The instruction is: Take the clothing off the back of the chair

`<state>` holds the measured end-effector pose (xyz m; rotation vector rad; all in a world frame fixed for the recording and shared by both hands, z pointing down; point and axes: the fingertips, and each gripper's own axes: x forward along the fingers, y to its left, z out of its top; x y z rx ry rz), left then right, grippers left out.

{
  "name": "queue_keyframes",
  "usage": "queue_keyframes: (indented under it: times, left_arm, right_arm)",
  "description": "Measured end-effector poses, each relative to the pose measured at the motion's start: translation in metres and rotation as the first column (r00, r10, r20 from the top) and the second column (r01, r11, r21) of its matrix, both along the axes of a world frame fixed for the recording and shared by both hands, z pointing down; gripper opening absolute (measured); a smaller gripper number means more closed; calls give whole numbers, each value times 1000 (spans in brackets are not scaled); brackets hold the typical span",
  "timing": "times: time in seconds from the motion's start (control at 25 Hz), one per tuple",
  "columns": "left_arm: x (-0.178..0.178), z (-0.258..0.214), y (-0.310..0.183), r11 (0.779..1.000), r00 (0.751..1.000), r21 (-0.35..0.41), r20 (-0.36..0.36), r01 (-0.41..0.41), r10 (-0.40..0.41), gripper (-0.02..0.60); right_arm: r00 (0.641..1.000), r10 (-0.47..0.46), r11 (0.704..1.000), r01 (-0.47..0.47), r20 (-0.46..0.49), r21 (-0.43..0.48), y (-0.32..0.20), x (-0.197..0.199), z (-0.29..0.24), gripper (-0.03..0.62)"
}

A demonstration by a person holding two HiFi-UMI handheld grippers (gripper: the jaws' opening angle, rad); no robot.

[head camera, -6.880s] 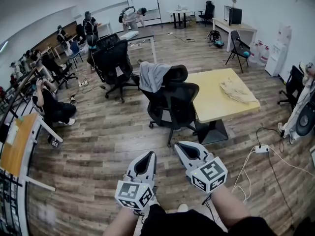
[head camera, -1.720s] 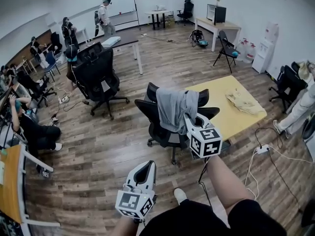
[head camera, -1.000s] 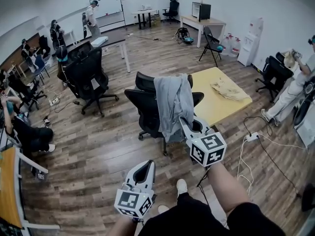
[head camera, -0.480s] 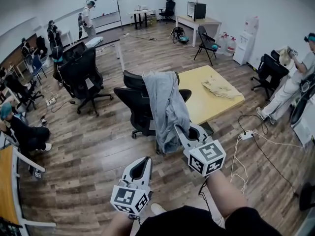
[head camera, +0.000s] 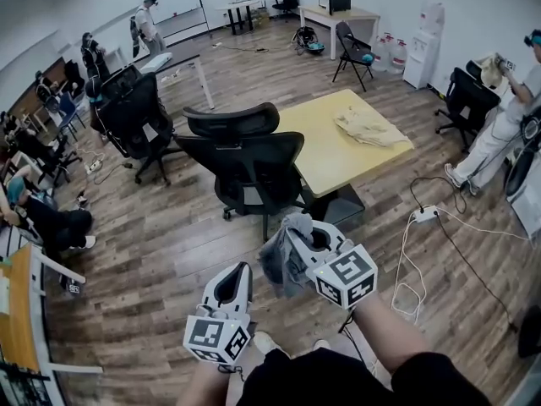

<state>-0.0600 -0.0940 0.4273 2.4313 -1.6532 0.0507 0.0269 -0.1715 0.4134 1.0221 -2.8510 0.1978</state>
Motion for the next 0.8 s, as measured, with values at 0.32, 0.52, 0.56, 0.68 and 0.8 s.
queue_keyframes:
  times: [0.32,0.52,0.56,0.68,0.8]
  left_arm:
    - [51,8,31,999,999,-9,-5,42,-42,15]
    - [73,11,44,999,998,-12,-21,52,-52,15]
    - [76,11,46,999,998,-13,-24,52,-52,15]
    - [84,10,49,999,999,-7,-21,48,-48,15]
    - [89,9,54,999,999,-2,-16,49,-49,15]
  right_arm:
    - [998,-62,997,62,-7,-40,48,53,27,34]
    - [997,-79,996,79,-2,-41,67,70,28,34]
    - [997,-82,996,82,-1,-39,70,72,27,34]
    - [996,-91,996,91,3,-25,75,76,24,34]
    - [995,-102,995,102,8,-10,79,80,20,34]
